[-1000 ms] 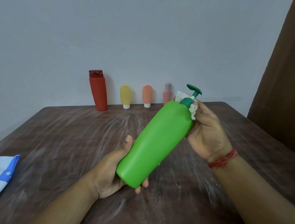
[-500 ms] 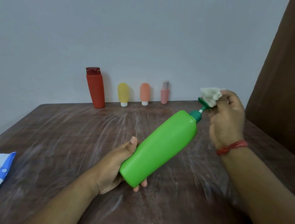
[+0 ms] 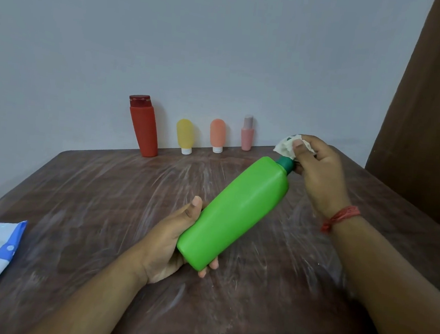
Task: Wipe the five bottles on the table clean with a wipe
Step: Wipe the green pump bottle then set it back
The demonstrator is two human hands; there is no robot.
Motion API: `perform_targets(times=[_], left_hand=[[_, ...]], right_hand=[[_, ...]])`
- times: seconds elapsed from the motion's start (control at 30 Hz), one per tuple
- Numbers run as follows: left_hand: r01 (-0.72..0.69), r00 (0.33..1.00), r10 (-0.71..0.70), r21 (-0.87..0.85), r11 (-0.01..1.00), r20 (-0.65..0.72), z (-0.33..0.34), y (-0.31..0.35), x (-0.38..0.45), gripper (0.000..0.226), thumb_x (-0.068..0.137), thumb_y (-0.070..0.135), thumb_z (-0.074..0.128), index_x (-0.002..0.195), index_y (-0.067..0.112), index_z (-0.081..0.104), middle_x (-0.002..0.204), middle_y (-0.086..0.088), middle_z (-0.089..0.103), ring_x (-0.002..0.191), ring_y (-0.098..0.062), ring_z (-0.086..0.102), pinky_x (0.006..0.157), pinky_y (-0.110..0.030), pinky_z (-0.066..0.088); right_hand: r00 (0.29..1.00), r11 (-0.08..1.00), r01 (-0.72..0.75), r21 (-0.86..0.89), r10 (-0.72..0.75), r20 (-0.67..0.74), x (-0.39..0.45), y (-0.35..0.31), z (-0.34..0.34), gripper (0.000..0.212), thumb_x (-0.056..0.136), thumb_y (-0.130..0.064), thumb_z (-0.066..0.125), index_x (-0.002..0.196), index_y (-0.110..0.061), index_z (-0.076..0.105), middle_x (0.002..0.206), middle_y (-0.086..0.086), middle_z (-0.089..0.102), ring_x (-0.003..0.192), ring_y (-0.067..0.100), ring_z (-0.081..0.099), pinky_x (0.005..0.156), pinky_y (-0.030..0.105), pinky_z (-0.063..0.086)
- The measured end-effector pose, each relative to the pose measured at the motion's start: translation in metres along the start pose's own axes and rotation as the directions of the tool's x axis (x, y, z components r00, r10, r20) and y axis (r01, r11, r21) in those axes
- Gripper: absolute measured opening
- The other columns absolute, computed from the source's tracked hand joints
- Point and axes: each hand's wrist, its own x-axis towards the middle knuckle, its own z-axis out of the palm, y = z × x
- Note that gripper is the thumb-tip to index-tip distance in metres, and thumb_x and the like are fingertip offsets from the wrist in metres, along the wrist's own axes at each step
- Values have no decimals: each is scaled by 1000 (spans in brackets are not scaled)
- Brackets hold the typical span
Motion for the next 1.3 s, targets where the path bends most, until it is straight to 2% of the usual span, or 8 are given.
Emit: perform_targets(times=[0.27,0.4,0.47,0.6,0.8,1.0,1.17,1.3], left_hand=[[-14,1000,15,24,1000,-22,1,0,2,74,78,74,68,121,14,64,102,-27,68,68,-38,69,50,-37,55],[-45,997,43,-28,999,-67,-1,0,3,72,80,73,64,124,15,66,102,-26,69,68,-38,68,50,-36,53],[-78,992,68,-91,993,-109,-2,0,3,69,85,72,55,123,17,69,100,-23,70,68,-37,68,51,-35,53],[-168,968,122,-202,965,-219,-4,1,5,68,92,70,41,110,16,78,101,-20,73,76,-34,71,57,-38,58],[-312,931,198,-387,868,-307,0,3,9,73,99,63,32,128,7,69,130,-21,67,113,-31,70,84,-42,60],[-372,886,171,-440,817,-431,-13,8,11,71,102,57,33,132,-2,60,125,-22,69,102,-26,73,76,-35,62],[-234,938,76,-454,860,-340,-15,4,5,78,94,65,42,115,-3,73,114,-17,69,115,-22,64,114,-27,37],[-299,914,132,-416,859,-384,-12,4,8,78,97,65,40,123,-2,70,118,-18,68,107,-24,68,96,-34,58]], right_hand=[[980,946,151,-288,-181,-79,-1,8,0,19,101,-16,54,101,-7,71,99,8,72,95,23,66,89,39,54],[849,817,353,-457,-485,-211,-9,2,6,17,97,-16,59,102,-6,72,105,2,57,95,9,56,88,14,44],[810,774,402,-489,-550,-203,-15,-3,10,21,98,-20,59,107,-7,73,108,2,44,99,11,50,90,22,44],[812,631,527,-569,-572,118,-42,-11,36,22,92,-16,63,111,-11,73,99,0,43,93,20,45,81,26,35],[823,759,549,-350,-419,383,-86,-17,85,16,85,-4,73,100,-9,69,103,-2,66,100,17,61,91,18,43],[647,625,721,-299,-453,613,-101,-13,93,27,91,-1,64,116,-6,70,120,5,64,113,20,59,103,25,44],[328,375,919,-120,-560,761,-105,-19,92,26,99,-5,54,121,-7,69,124,4,65,116,21,58,98,35,49],[305,303,942,-146,-588,749,-101,-20,85,21,99,-3,54,113,-6,70,114,5,62,102,24,57,92,33,49]])
